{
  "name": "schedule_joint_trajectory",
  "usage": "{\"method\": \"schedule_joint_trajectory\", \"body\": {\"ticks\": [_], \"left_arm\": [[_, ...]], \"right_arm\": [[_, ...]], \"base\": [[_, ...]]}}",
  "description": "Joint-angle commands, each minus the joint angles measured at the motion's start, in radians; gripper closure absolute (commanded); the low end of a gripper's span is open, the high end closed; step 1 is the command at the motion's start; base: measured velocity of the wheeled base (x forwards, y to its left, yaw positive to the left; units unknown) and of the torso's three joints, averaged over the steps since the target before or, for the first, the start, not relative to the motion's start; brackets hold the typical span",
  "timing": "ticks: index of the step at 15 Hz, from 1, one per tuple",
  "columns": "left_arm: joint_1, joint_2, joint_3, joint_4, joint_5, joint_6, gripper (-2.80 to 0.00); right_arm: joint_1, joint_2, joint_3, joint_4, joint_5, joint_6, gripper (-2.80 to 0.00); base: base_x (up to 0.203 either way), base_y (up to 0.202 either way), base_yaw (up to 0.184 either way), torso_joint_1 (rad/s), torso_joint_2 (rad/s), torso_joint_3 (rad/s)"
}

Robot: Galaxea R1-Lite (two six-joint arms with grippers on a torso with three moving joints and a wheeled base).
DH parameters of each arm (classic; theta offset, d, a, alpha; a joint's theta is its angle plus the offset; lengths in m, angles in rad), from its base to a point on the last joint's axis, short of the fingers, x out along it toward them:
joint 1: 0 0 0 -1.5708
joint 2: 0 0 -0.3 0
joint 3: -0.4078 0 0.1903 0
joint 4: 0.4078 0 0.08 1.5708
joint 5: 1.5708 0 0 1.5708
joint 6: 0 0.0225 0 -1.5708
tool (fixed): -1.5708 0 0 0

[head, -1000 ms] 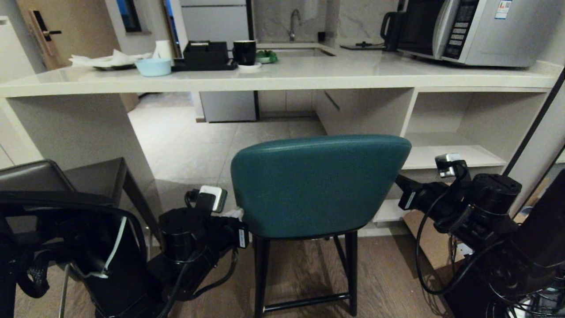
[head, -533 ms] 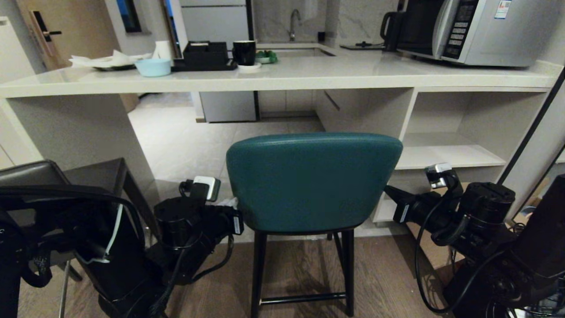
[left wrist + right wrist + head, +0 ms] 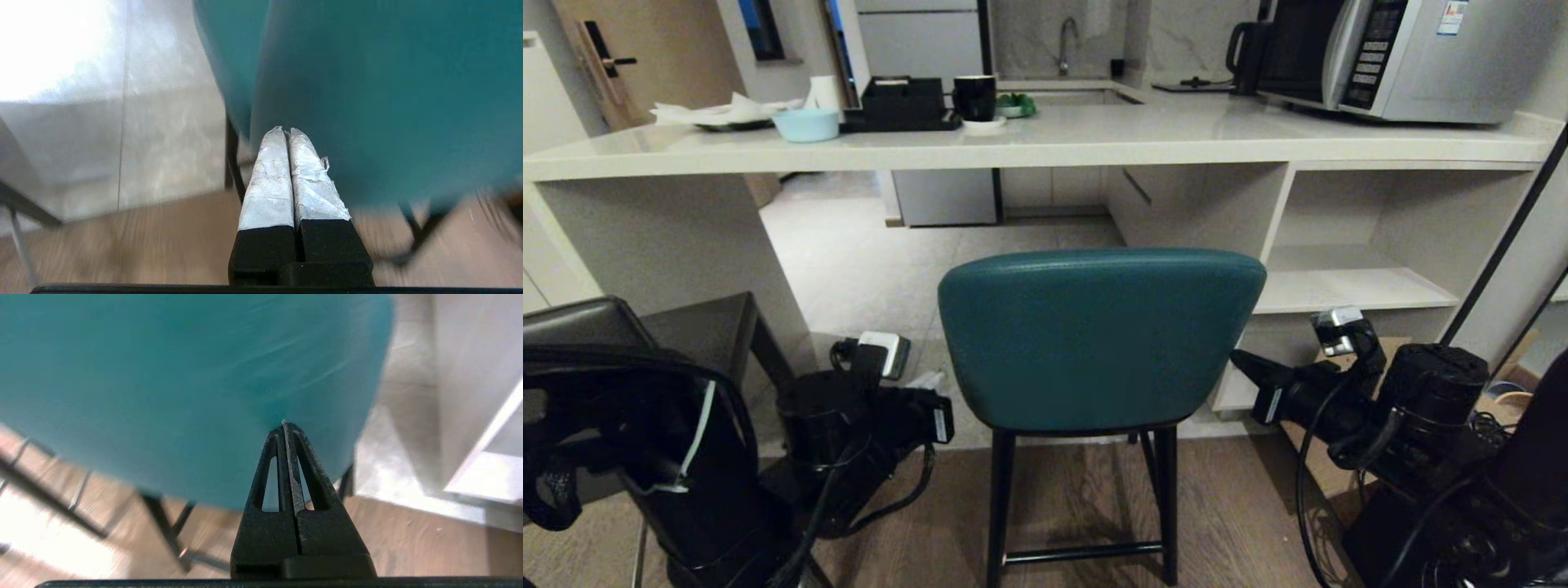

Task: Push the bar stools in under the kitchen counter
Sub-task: Push the blue chair back under the dining table

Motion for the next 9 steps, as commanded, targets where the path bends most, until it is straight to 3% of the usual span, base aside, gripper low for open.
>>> {"method": "schedule_joint_trajectory", "body": {"ticks": [1,3,5,9], "left_arm": [[-0.021,-0.06,0.099,-0.009,-0.019,-0.002,0.0],[-0.094,-0.08,0.192,-0.014,-0.019,-0.003,0.0],[-0.182,-0.105,0.214,-0.015,0.041,-0.004,0.0],[-0.211,-0.081,0.067,-0.016,0.139,0.005,0.0]], "right_arm": [[0.032,-0.05,0.047,-0.008,-0.005,0.001,0.0],[0.082,-0.077,0.084,-0.008,-0.075,0.002,0.0],[0.128,-0.134,0.136,-0.008,-0.111,0.006,0.0],[0.183,-0.151,0.106,-0.008,-0.189,0.003,0.0]], "base": [[0.0,0.0,0.0,0.0,0.0,0.0],[0.0,0.0,0.0,0.0,0.0,0.0],[0.0,0.0,0.0,0.0,0.0,0.0],[0.0,0.0,0.0,0.0,0.0,0.0]]}}
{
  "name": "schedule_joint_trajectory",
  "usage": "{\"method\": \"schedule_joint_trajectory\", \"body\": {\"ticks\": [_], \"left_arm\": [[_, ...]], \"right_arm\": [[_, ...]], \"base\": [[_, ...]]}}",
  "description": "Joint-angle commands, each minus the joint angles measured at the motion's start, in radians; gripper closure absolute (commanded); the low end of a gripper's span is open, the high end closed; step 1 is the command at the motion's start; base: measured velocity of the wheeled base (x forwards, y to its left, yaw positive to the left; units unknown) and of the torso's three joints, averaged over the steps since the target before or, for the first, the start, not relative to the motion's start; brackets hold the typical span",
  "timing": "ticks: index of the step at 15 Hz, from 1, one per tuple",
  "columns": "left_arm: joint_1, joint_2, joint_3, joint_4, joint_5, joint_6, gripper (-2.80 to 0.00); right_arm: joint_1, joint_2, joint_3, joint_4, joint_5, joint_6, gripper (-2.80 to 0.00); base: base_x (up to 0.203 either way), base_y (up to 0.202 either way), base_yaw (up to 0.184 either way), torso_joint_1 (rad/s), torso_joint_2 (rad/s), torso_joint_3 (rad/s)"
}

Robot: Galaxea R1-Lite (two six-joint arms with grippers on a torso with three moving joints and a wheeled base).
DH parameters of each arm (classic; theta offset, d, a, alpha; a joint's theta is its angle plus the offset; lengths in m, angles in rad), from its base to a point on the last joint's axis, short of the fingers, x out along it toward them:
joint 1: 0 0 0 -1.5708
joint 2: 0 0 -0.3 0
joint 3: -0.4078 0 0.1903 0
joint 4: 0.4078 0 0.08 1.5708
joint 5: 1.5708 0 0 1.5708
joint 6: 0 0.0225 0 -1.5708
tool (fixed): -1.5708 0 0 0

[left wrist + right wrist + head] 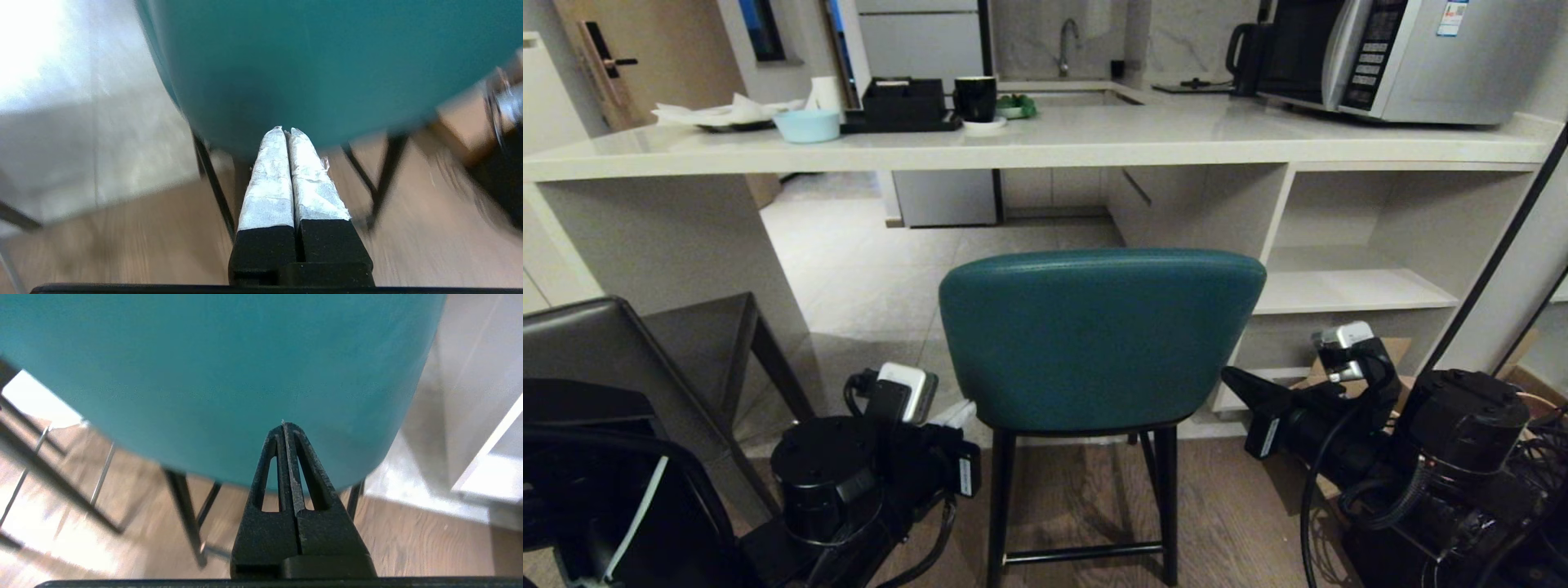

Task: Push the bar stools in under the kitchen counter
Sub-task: Push the blue chair back under the dining table

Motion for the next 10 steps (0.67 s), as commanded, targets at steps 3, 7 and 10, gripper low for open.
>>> {"method": "schedule_joint_trajectory", "body": {"ticks": [3,7,10], "left_arm": [[-0.003,0.023,-0.046,-0.008,-0.001,0.12,0.0],[0.006,0.089,-0.082,-0.008,0.0,0.121,0.0],[0.006,0.099,-0.081,-0.008,-0.002,0.12,0.0]], "right_arm": [[0.011,-0.012,-0.069,0.051,-0.014,-0.001,0.0],[0.021,0.031,-0.109,0.054,-0.016,-0.001,0.0],[0.024,0.041,-0.1,0.052,-0.016,-0.001,0.0]], "base": [[0.0,0.0,0.0,0.0,0.0,0.0],[0.0,0.0,0.0,0.0,0.0,0.0],[0.0,0.0,0.0,0.0,0.0,0.0]]}}
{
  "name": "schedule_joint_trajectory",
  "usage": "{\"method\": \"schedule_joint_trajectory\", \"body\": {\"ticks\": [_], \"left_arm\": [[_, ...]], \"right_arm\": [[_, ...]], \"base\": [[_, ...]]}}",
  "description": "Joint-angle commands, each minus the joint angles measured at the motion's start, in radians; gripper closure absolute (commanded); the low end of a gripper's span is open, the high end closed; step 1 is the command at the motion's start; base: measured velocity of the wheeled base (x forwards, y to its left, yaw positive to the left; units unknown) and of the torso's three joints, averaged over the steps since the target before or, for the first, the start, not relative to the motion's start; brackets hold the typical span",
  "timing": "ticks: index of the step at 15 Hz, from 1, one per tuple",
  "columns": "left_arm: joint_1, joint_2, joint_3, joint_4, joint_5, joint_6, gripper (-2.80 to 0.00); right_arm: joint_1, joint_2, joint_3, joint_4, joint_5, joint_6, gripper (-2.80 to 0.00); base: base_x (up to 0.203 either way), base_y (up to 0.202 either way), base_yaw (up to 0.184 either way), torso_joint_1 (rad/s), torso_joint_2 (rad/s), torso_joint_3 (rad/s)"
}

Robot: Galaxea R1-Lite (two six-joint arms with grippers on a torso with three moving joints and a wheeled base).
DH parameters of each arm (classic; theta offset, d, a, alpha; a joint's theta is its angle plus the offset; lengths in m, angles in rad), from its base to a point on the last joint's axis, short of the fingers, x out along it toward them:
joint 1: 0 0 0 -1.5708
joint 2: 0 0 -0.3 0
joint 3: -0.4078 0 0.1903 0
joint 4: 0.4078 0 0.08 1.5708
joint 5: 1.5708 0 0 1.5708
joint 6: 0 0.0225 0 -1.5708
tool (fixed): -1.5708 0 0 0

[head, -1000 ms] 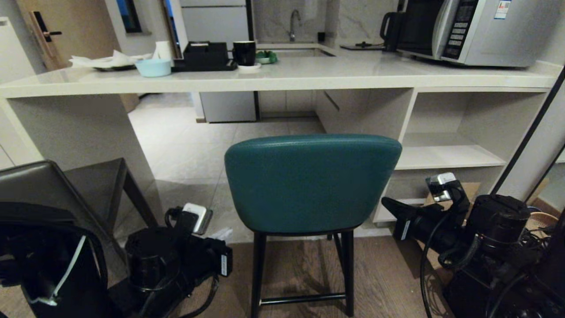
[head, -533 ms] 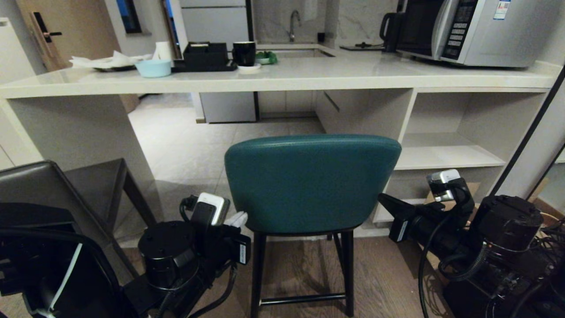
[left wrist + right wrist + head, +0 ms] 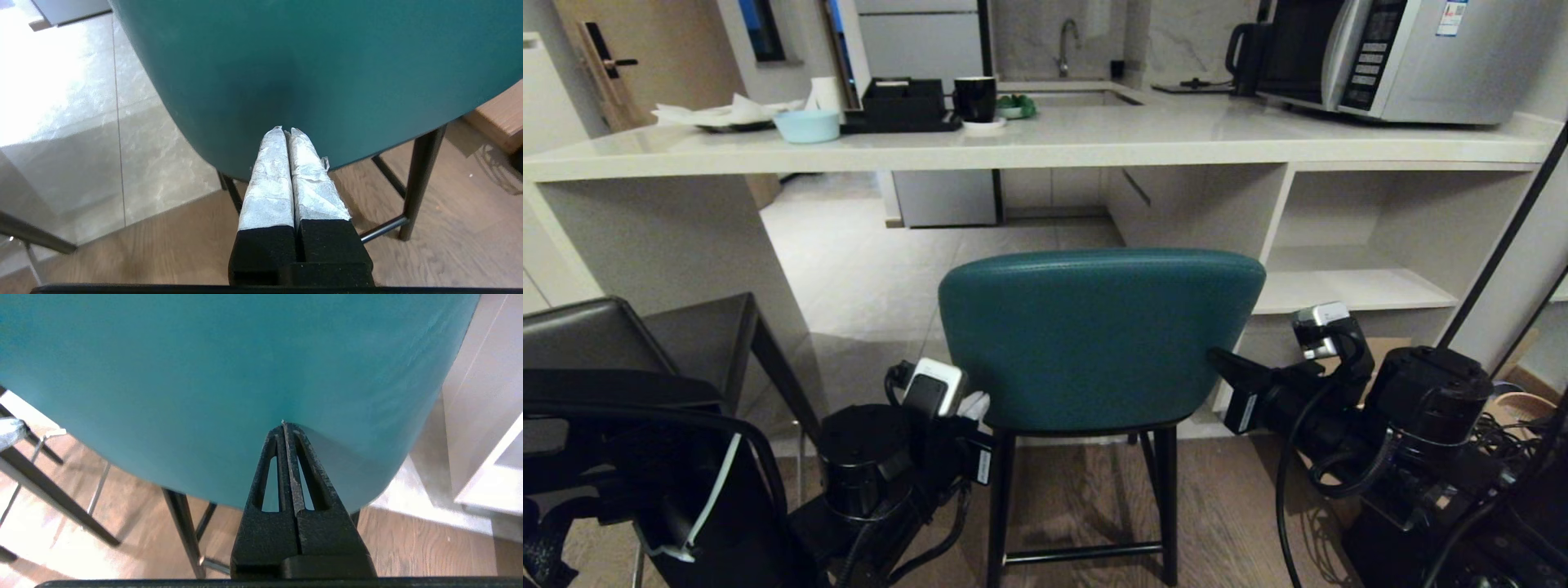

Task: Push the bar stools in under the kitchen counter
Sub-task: Push the blue chair back under the dining table

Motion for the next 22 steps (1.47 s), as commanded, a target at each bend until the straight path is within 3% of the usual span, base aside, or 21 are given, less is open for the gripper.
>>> {"method": "schedule_joint_trajectory", "body": {"ticks": [1,13,16,22], "left_arm": [[0.0,0.016,0.005,-0.009,0.002,0.0,0.0],[-0.004,0.014,0.022,-0.009,0.002,-0.003,0.0],[-0.014,0.012,0.083,-0.009,0.006,-0.007,0.0],[-0.025,0.006,0.085,-0.009,0.012,-0.01,0.0]], "right_arm": [[0.007,0.013,0.015,-0.009,0.0,0.0,0.0],[0.007,0.016,0.046,-0.017,0.001,0.0,0.0],[0.006,0.024,0.11,-0.068,0.003,0.001,0.0],[0.006,0.023,0.106,-0.069,0.0,0.0,0.0]], "base": [[0.0,0.0,0.0,0.0,0.0,0.0],[0.156,0.0,0.002,0.002,0.0,0.004],[0.0,0.0,0.0,0.0,0.0,0.0],[0.0,0.0,0.0,0.0,0.0,0.0]]}}
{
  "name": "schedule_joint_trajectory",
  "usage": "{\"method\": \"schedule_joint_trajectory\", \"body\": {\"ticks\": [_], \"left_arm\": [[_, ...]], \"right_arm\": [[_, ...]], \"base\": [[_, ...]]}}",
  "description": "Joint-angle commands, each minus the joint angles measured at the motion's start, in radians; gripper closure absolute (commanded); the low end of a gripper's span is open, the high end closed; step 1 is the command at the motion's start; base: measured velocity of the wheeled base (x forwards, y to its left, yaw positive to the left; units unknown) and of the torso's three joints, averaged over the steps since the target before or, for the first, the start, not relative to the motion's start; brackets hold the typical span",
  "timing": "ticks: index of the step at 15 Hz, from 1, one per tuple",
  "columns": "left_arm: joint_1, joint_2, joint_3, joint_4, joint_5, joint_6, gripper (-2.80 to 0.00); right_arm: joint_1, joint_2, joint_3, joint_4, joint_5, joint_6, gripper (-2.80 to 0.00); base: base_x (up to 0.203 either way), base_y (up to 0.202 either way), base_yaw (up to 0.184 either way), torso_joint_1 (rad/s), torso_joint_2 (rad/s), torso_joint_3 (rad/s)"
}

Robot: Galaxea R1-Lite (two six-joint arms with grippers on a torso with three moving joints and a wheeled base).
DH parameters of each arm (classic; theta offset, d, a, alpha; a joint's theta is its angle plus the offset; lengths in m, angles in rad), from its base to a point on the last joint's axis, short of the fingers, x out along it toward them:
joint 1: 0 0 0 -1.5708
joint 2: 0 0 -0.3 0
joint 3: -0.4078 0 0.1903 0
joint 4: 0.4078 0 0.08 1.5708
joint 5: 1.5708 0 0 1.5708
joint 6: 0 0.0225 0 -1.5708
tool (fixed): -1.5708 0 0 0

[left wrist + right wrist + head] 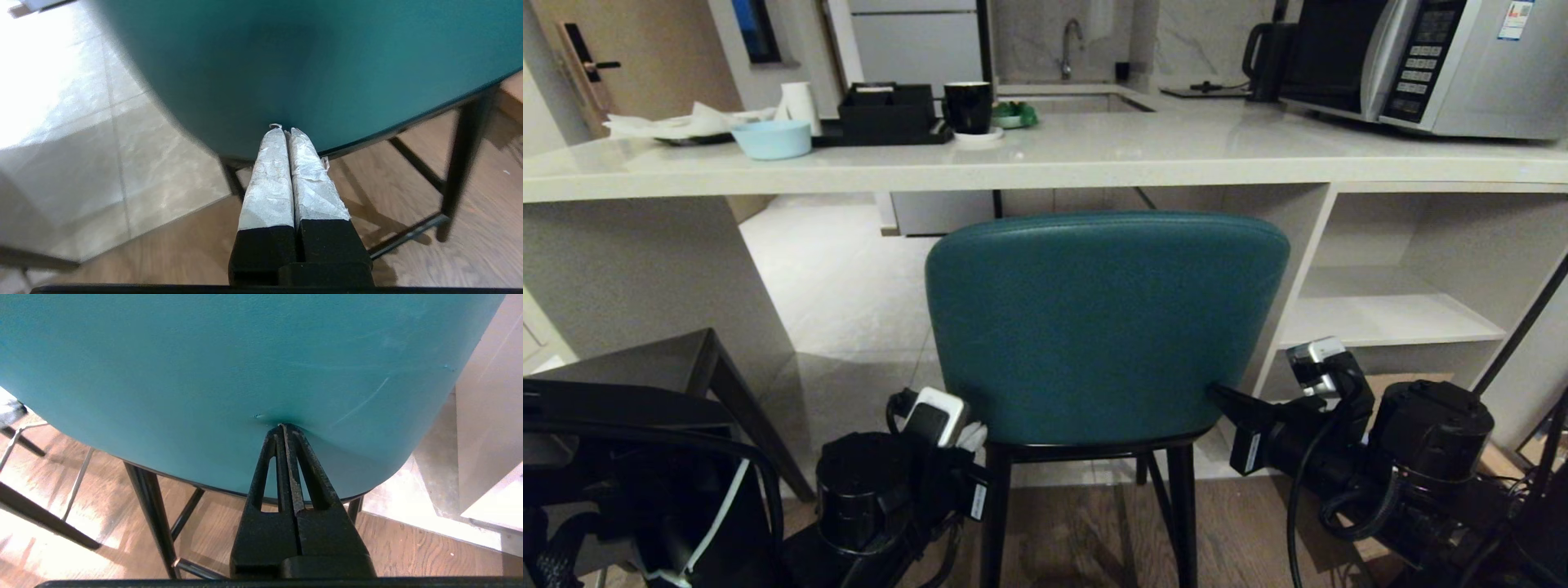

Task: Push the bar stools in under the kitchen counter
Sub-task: Push the blue chair back under the dining table

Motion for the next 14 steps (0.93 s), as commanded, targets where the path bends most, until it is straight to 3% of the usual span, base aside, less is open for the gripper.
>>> {"method": "schedule_joint_trajectory", "body": {"ticks": [1,11,14], "left_arm": [[-0.001,-0.001,-0.008,-0.009,0.002,-0.001,0.0],[-0.001,0.014,-0.026,-0.009,0.002,0.004,0.0],[0.0,0.052,-0.011,-0.009,0.007,-0.002,0.0]], "right_arm": [[0.0,0.001,0.0,-0.011,0.001,0.0,0.0],[0.0,0.007,0.002,-0.011,0.002,0.003,0.0],[0.004,0.04,0.046,-0.011,0.005,0.004,0.0]], "base": [[-0.054,0.0,0.002,0.003,-0.01,-0.002],[-0.193,0.0,-0.001,0.002,0.0,0.002],[-0.048,0.0,-0.001,-0.001,0.0,0.001]]}}
